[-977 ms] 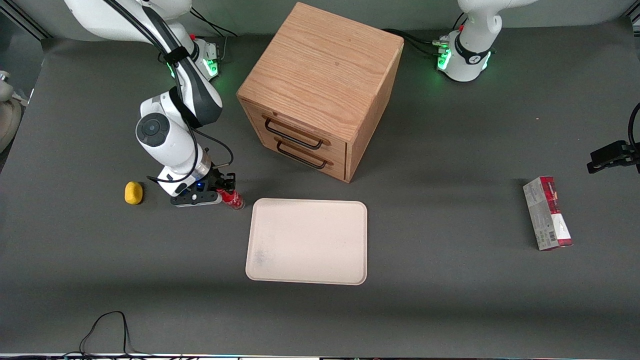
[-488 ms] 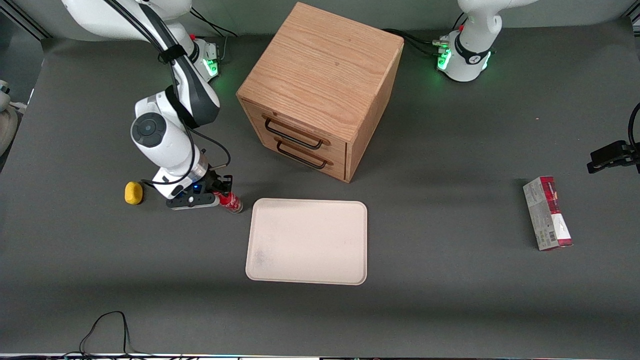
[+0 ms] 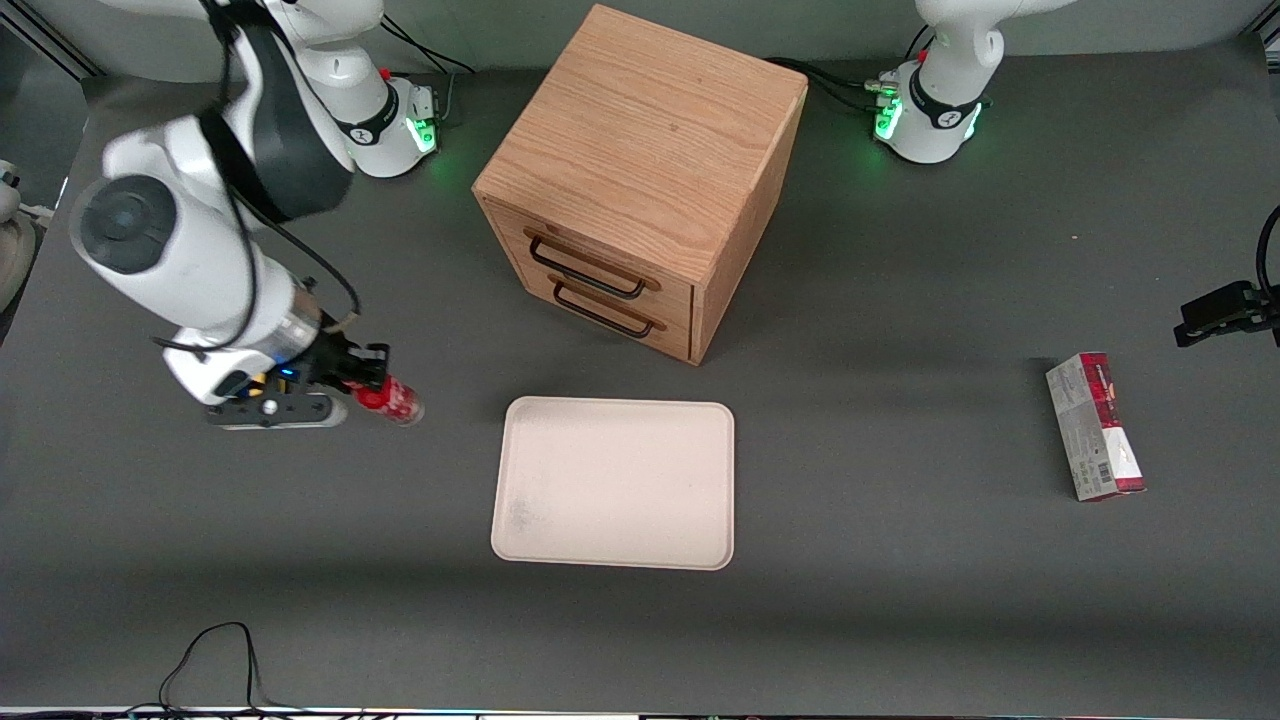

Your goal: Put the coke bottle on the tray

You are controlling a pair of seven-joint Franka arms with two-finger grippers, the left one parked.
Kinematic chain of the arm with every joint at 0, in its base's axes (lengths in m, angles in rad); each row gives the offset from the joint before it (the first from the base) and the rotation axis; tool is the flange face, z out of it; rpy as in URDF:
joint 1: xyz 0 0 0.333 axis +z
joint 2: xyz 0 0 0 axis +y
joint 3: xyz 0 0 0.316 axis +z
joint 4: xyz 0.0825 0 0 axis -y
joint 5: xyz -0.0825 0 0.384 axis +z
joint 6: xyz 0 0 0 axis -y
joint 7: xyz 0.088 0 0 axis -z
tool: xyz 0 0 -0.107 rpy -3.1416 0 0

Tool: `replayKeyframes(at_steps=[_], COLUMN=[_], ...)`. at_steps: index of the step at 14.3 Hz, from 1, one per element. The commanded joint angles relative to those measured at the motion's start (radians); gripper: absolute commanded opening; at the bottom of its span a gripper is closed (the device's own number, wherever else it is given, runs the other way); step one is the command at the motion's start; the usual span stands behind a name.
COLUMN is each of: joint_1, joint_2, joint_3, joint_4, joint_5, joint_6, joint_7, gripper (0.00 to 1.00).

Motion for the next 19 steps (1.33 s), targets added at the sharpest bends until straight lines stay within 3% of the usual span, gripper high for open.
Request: replayKeyframes(at_steps=[1, 5, 10, 13, 19], joint_1=[-0.007, -0.006, 0.011, 0.049, 0.096], joint_2=[0.188, 0.286, 0.452, 0.551, 0.66], joint_3=[0.052, 0.09, 0.127, 0.13, 0.127], joint_4=[0.394, 0.548, 0.551, 0.55, 0.537], joint_5=[-0.037, -0.042, -0.044, -0.094, -0.174], joint_6=[-0.212, -0.162, 0.145, 0.268, 0.312], joint_7=[0.01, 0.01, 0.024, 0.025, 0.03], gripper=[0.0, 0.0, 0.0, 0.0, 0.0])
